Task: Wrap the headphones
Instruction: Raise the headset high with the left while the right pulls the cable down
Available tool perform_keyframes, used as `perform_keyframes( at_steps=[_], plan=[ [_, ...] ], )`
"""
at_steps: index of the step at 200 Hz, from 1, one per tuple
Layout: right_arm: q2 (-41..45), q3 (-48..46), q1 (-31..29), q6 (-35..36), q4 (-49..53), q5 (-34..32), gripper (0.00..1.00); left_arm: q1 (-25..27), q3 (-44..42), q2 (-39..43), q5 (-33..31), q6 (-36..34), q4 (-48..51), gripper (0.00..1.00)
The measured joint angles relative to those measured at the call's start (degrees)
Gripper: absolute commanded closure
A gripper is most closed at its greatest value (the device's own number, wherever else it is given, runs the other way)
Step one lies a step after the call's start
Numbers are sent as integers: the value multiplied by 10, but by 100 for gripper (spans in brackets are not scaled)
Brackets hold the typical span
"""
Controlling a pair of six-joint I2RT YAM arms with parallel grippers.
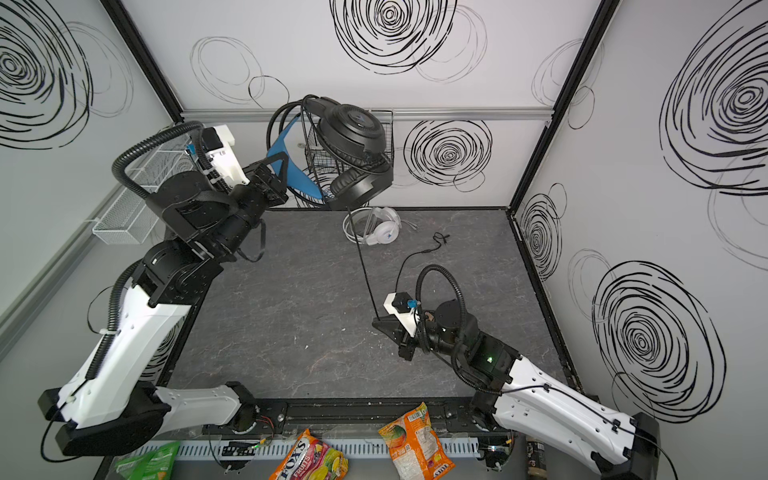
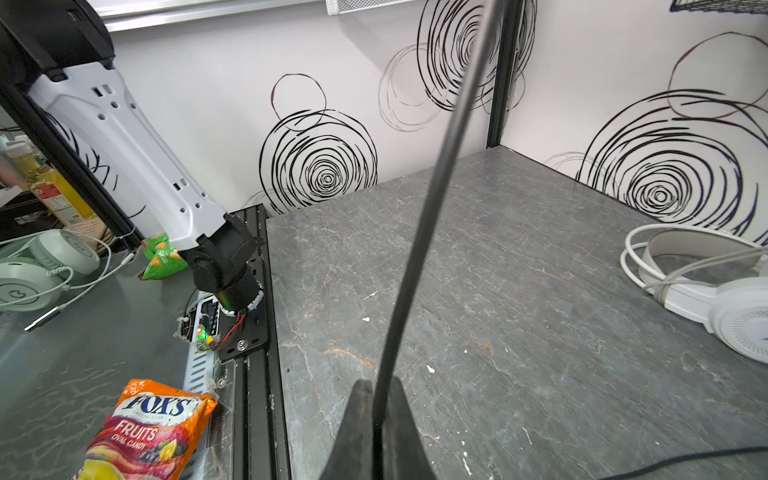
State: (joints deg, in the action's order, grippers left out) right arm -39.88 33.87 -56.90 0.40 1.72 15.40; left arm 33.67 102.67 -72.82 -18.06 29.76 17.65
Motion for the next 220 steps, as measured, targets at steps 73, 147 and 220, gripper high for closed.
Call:
perform_keyframes(
  at_steps=[73, 147, 220],
  plan=[
    [-78, 43, -120, 32, 22, -96, 100, -22, -32, -26, -5, 52, 6, 100],
    [-113, 117, -195, 61, 75, -162, 100, -36, -105, -30, -95, 30, 22, 100],
    [-95, 253, -199, 141, 200, -243, 100, 30, -165, -30, -231, -146, 53, 100]
  ],
)
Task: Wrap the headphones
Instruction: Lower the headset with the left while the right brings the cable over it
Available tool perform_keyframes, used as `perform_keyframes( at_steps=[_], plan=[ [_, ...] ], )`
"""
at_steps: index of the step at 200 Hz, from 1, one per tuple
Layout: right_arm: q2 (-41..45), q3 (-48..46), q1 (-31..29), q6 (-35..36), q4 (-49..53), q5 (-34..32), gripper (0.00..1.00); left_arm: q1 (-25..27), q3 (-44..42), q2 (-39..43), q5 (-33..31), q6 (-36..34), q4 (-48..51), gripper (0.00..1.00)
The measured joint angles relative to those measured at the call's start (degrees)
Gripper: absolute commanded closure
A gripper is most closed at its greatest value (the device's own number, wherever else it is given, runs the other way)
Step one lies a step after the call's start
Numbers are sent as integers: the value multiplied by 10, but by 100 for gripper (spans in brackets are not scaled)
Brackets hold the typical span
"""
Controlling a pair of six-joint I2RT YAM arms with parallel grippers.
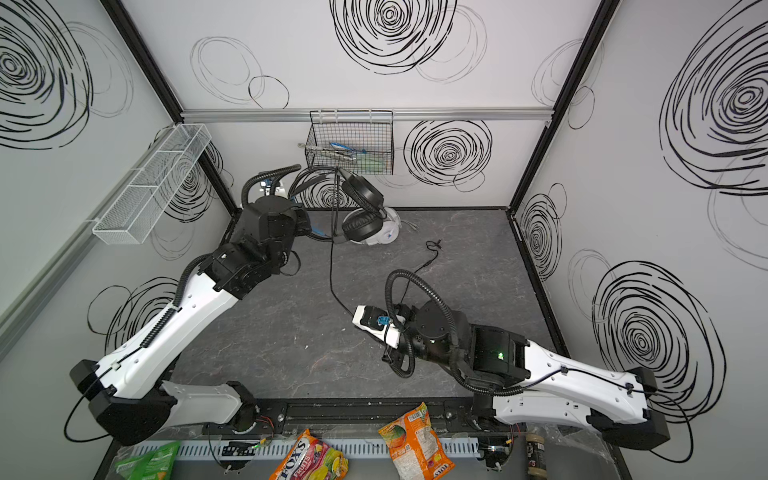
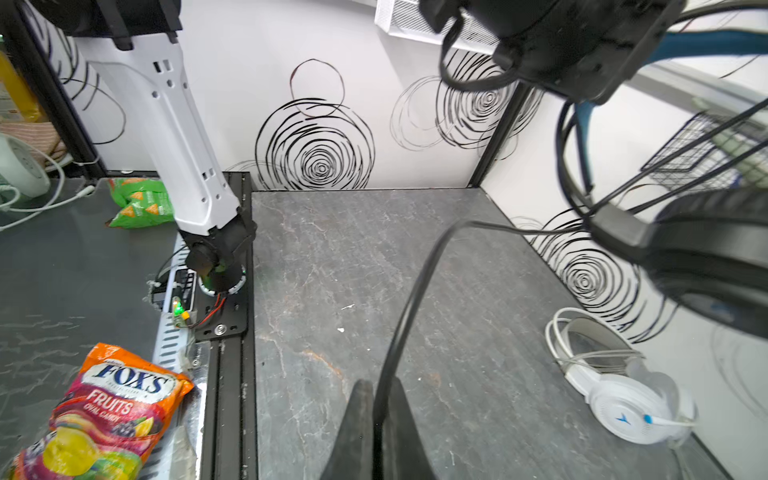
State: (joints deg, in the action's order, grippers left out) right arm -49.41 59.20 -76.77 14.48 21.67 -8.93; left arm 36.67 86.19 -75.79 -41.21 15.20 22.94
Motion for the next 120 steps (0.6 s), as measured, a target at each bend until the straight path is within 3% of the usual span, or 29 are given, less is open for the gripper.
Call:
perform_keyframes(
  at_steps=[30, 60, 96, 120],
  plan=[
    [0, 2, 19, 38, 28, -44, 100, 67, -23, 5, -50, -75, 11, 100],
    [-3, 26, 79, 63, 45, -54, 100, 94, -69, 20, -64, -107, 51, 100],
    [-5, 68, 148, 95, 41, -56, 100, 122, -104, 29, -62, -120, 103, 100],
    [-22, 83, 190, 115, 33, -54, 100, 141, -115, 33, -29, -120, 117, 100]
  ],
)
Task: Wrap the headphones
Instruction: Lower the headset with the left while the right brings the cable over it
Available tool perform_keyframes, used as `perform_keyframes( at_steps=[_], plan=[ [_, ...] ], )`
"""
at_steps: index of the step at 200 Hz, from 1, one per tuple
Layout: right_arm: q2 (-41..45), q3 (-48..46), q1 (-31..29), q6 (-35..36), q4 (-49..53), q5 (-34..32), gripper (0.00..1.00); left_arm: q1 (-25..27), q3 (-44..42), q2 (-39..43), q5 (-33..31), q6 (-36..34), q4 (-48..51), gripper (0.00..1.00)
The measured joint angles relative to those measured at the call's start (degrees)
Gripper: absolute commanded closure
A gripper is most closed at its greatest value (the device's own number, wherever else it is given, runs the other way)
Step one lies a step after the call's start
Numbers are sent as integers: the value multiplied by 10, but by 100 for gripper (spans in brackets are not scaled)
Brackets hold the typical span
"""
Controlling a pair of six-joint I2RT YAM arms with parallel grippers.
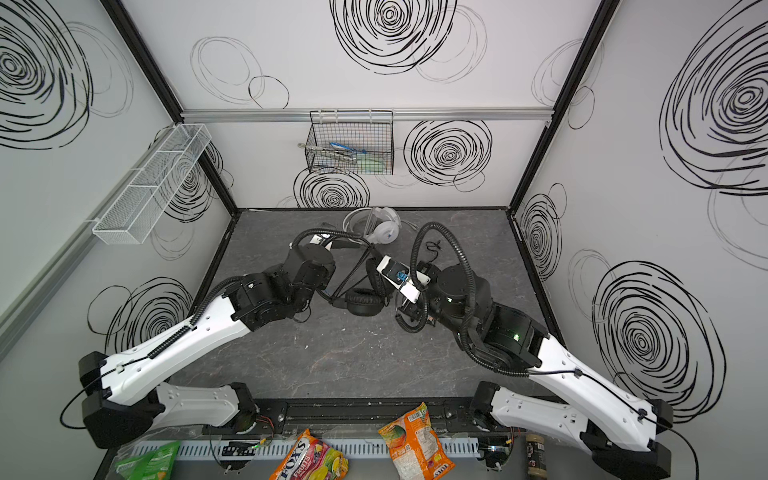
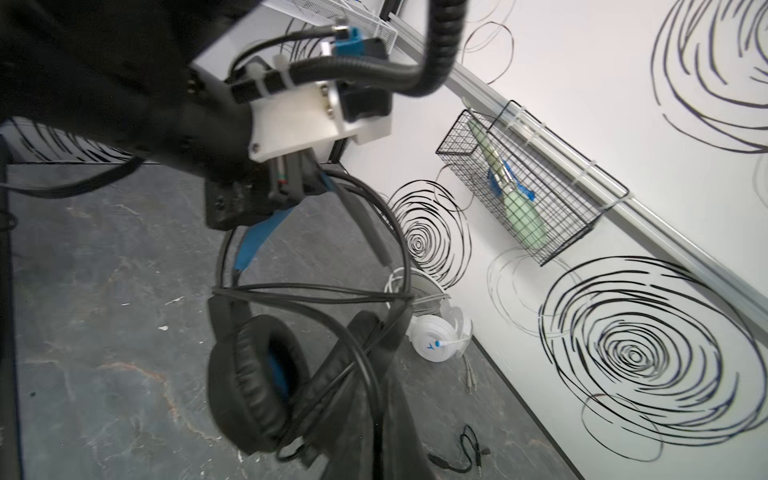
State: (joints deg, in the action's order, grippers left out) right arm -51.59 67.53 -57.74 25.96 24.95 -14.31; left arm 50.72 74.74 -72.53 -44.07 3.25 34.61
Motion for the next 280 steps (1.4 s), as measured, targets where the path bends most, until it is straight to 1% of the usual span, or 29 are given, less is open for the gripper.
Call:
perform_keyframes(
  at_steps=[44, 69, 101, 170, 212, 280],
  plan=[
    [-53, 21, 98, 11, -1, 16, 100, 20, -10, 0, 74, 5, 14, 100],
    [-62, 21, 128, 11, 2, 25, 100, 30, -19, 3, 112, 15, 5, 100],
    [-60, 21, 139, 7, 0, 35, 100, 37, -20, 19, 143, 18, 0, 100],
    [-47, 2, 187, -33, -6, 47, 100, 42, -6, 37, 155, 35, -14, 100],
    [-30, -14, 205, -57, -32, 67, 92, 42, 30, 37, 172, 37, -11, 100],
    [7, -40, 219, -78, -97, 107, 89, 42, 106, 36, 215, 38, -9, 100]
  ],
)
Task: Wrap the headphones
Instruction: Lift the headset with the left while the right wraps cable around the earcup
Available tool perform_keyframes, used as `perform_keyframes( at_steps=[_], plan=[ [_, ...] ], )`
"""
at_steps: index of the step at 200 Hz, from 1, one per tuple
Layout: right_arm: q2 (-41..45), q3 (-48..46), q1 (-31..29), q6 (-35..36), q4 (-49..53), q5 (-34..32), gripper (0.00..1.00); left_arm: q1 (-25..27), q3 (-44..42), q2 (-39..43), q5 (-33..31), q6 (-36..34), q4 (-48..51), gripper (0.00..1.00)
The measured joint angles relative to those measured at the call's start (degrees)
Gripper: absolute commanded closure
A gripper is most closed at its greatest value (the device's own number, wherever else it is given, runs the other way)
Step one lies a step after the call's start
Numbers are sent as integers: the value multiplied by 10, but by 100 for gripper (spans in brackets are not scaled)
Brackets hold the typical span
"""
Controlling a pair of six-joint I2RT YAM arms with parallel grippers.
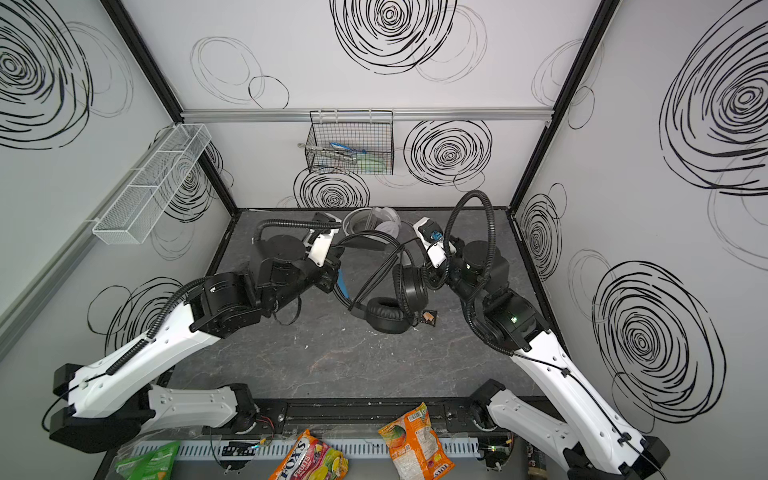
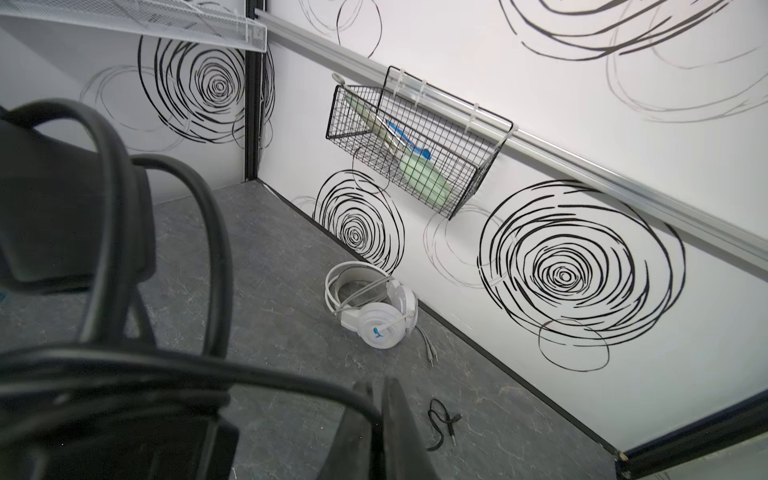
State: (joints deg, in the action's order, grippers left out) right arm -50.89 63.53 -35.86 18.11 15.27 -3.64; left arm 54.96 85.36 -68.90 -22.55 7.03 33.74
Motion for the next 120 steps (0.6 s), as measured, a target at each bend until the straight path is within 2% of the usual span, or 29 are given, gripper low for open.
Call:
perform_keyframes(
  at_steps=[21, 69, 120],
  plan=[
    [9, -6, 6, -6, -22, 13, 87, 0, 29, -3, 10, 0, 6, 100],
    [36, -42, 24, -22, -62, 47, 77, 1, 110, -14, 52, 12, 3, 100],
    [47, -64, 24, -31, -101, 96, 75, 6, 139, -27, 85, 36, -31, 100]
  ],
)
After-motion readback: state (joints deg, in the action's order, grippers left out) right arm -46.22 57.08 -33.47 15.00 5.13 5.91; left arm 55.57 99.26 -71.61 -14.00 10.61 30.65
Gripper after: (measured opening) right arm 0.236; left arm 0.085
